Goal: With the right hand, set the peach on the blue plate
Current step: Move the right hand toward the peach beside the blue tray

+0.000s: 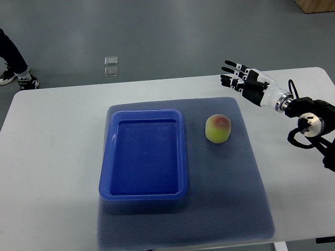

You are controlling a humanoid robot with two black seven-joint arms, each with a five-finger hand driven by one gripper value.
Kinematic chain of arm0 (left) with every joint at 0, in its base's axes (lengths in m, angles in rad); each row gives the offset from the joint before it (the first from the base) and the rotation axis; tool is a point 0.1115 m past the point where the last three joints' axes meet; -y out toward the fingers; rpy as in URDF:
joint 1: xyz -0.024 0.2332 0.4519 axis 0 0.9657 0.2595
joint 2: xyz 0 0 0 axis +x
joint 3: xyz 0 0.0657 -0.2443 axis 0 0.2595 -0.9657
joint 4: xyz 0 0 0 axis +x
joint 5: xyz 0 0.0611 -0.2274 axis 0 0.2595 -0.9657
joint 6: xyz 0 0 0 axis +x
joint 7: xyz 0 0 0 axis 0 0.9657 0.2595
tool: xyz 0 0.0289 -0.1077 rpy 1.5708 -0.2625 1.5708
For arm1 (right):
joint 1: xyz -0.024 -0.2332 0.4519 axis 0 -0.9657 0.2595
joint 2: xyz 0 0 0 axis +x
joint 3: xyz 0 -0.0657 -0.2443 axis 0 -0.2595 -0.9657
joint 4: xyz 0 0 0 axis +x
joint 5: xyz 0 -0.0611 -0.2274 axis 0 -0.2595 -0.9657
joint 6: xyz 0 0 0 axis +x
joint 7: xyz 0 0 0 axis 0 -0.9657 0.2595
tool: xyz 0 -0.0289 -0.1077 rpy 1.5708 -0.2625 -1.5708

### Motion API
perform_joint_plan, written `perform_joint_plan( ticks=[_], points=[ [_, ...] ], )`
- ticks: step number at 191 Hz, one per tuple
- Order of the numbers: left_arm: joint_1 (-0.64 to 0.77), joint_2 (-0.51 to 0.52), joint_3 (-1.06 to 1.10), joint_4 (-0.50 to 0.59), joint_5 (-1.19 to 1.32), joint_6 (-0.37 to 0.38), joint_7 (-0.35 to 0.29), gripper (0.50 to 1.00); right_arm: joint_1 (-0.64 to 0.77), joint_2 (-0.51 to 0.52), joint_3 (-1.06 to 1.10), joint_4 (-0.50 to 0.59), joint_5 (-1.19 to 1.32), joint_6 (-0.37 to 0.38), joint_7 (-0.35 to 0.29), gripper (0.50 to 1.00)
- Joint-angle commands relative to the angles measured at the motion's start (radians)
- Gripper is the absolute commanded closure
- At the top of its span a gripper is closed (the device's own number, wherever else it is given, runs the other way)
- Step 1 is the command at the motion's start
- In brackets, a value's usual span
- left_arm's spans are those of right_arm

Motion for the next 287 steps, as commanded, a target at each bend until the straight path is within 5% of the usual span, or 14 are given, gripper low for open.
perform_joint_plan(
  ticks=[1,118,219,287],
  points=[
    [0.0,0.0,-0.003,-0.004,-0.001,0.006,-0.002,0.5,0.003,-0.002,-0.003,0.004,-0.003,0.002,0.0,0.572],
    [-0.001,0.0,-0.003,0.0,-0.001,-0.006,-0.002,0.5,0.025,0.003,-0.001,0.011,-0.083,0.018,0.003,0.57],
    [-0.001,0.0,-0.003,-0.002,-0.001,-0.006,-0.002,0.5,0.018,-0.026,-0.003,0.151,-0.284,-0.047,0.006,0.572],
    [-0.001,0.0,-0.003,-0.002,-0.001,-0.005,-0.002,0.5,0.055,-0.132,-0.004,0.203,-0.514,0.03,0.011,0.572]
  ],
)
